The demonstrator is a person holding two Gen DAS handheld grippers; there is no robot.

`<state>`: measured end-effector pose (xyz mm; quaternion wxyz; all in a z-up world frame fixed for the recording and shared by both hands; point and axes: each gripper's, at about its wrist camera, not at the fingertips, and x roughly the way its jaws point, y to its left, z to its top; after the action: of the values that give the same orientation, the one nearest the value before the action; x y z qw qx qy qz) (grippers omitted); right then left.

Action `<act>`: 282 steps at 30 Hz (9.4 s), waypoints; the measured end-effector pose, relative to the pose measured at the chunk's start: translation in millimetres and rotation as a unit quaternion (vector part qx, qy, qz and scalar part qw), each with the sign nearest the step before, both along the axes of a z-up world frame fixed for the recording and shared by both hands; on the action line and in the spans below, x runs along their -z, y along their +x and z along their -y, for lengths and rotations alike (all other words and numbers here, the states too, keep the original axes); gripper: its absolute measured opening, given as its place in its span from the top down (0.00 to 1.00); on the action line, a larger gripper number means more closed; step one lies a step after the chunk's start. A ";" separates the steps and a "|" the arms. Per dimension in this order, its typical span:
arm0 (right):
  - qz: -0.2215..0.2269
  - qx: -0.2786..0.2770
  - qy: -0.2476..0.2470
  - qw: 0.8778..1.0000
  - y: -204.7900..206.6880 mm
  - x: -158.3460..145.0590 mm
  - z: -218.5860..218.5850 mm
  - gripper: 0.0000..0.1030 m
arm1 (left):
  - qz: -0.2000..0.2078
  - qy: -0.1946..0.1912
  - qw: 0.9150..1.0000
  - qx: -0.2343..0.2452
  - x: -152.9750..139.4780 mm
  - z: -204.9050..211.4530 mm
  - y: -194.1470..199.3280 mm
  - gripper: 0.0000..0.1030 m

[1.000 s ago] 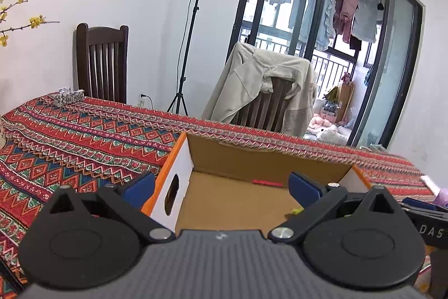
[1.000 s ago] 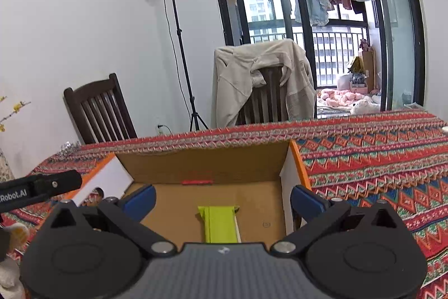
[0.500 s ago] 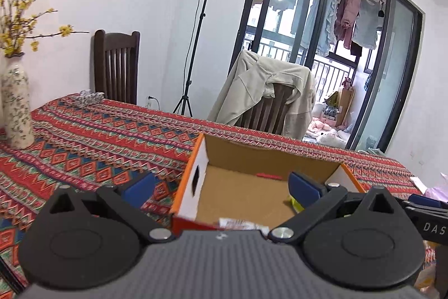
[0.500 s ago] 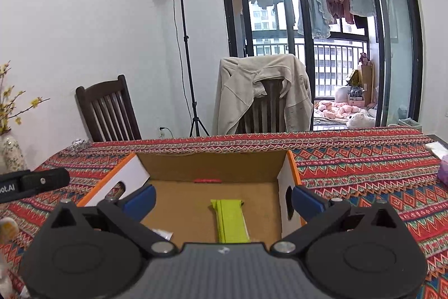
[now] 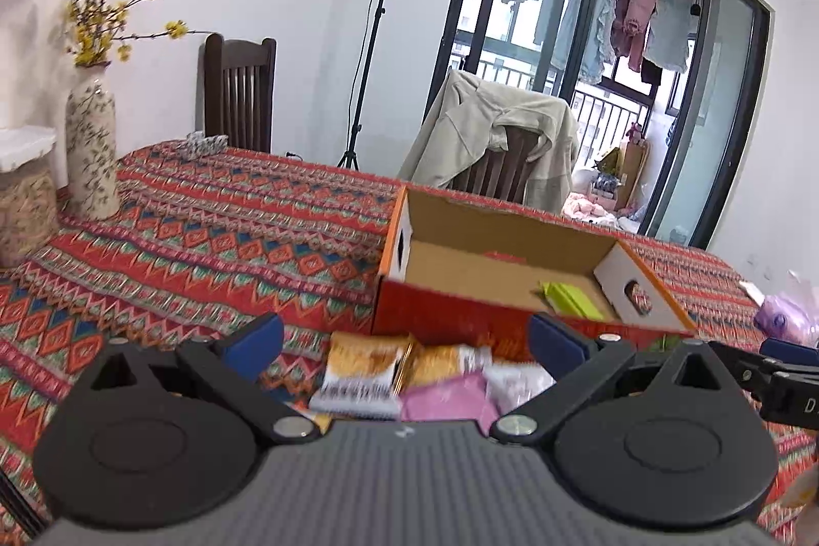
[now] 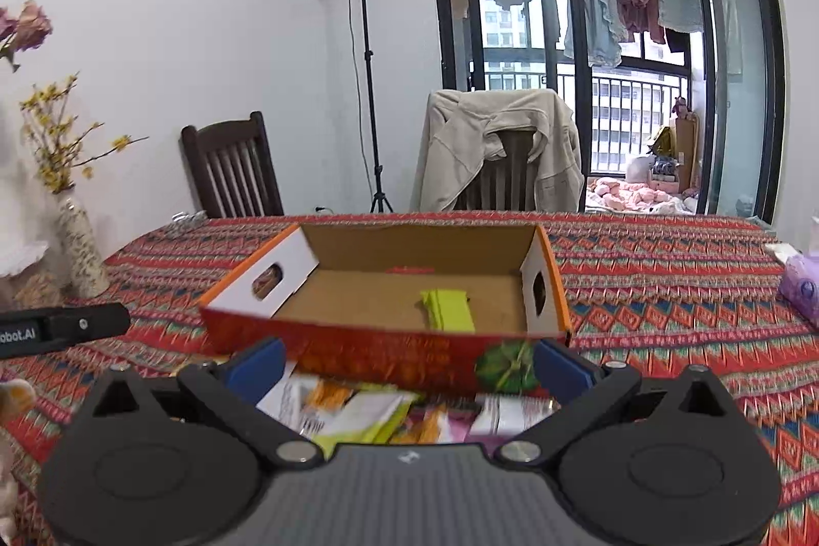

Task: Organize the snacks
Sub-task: 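Withdraw both tools from the box back toward the snack pile, then grasp the orange-blue printed bag with the right tool while the left grasps a biscuit packet, then lower both held packets into the orange box and open both tools, then withdraw both tools from the box toward the remaining snacks, then grasp a white packet with the right tool while the left grasps a pink packet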

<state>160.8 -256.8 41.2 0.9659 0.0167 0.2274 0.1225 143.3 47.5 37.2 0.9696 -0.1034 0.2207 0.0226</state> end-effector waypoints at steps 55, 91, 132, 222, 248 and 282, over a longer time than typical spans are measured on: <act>-0.032 0.033 -0.011 0.999 -87.6 38.7 18.8 0.49 | -0.115 0.054 0.992 -0.011 60.2 -22.8 -3.4 0.00; -0.001 0.022 0.021 1.000 -59.7 37.3 37.4 0.49 | -0.130 0.071 0.989 -0.028 76.5 -14.3 18.6 0.43; 0.071 0.033 0.039 0.996 122.8 -11.5 15.4 0.49 | 0.016 0.053 0.998 0.036 -15.6 64.2 145.7 0.43; -0.078 0.030 -0.005 0.997 -43.7 55.1 50.6 0.00 | -0.052 0.018 0.998 -0.012 44.2 0.0 -32.0 0.00; -0.137 0.051 0.036 0.989 14.9 88.7 58.9 0.27 | -0.067 0.012 0.997 -0.040 55.3 -21.1 -34.1 0.00; -0.056 0.052 0.028 0.997 -17.3 74.2 84.1 0.66 | -0.131 -0.025 0.991 -0.012 62.6 32.6 58.8 0.04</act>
<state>143.5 -340.9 -33.0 0.9558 0.0627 0.2767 0.0771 202.1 14.9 -25.4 0.9292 -0.1264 0.3447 0.0422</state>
